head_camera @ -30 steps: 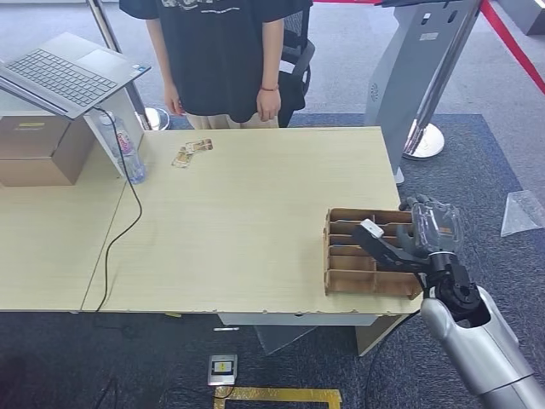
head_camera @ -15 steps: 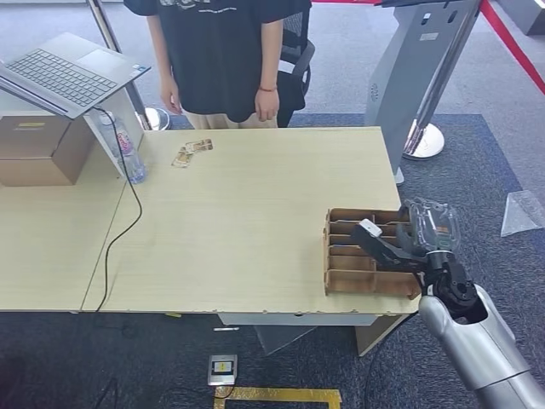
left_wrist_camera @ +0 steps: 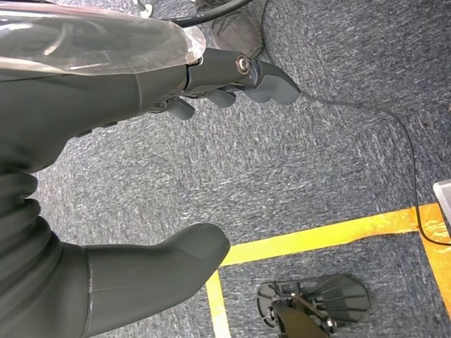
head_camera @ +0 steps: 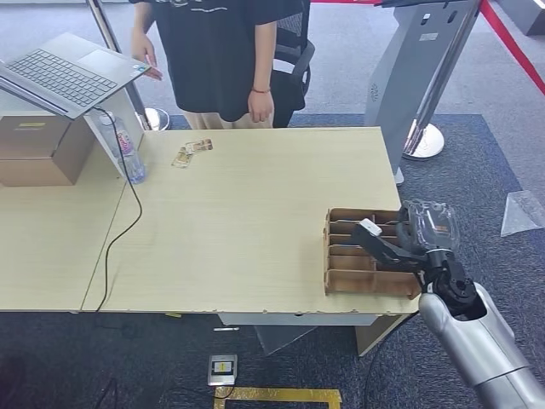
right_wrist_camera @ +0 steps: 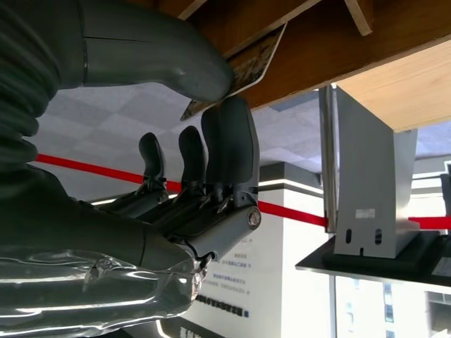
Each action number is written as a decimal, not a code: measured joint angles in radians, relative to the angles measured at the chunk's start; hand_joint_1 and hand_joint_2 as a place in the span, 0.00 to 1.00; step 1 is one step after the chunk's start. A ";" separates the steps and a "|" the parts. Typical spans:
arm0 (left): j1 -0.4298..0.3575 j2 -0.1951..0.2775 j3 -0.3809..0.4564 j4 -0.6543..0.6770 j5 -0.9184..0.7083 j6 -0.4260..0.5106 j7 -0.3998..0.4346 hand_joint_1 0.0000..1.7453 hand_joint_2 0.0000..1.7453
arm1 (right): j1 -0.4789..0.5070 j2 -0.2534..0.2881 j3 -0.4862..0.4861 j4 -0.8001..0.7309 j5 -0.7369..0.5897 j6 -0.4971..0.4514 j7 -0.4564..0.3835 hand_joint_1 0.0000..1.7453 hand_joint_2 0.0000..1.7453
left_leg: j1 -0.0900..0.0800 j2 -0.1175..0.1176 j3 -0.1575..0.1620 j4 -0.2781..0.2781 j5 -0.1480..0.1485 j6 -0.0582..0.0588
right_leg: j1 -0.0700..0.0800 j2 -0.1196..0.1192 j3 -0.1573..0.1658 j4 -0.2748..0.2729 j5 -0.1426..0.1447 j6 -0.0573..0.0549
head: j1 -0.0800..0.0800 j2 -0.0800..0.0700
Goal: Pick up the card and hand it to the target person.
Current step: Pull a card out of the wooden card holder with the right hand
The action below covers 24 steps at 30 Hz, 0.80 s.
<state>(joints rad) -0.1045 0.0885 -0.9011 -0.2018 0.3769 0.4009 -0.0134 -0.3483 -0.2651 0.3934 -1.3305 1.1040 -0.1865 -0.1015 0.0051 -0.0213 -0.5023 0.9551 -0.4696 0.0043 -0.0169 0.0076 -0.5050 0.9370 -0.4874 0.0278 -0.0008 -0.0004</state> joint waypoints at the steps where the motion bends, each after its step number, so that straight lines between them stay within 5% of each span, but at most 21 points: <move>1: 0.000 0.000 0.000 0.000 0.000 0.000 0.000 0.00 1.00 | -0.001 0.000 0.000 0.002 0.000 0.000 0.000 0.67 1.00 | 0.000 0.000 0.000 0.000 0.000 0.000 | 0.000 0.000 0.000 0.000 0.000 0.000 | 0.000 0.000; 24: 0.000 0.000 0.000 0.000 0.007 0.000 0.000 0.00 1.00 | -0.014 0.000 0.004 0.037 0.002 -0.001 -0.009 0.61 1.00 | 0.000 0.000 0.000 0.000 0.000 0.000 | 0.000 0.000 0.000 0.000 0.000 0.000 | 0.000 0.000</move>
<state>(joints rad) -0.1043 0.0885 -0.9014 -0.2018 0.3838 0.4008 -0.0134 -0.3628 -0.2649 0.3970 -1.2936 1.1059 -0.1877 -0.1102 0.0051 -0.0213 -0.5020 0.9552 -0.4696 0.0043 -0.0169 0.0077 -0.5048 0.9370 -0.4874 0.0278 -0.0006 -0.0004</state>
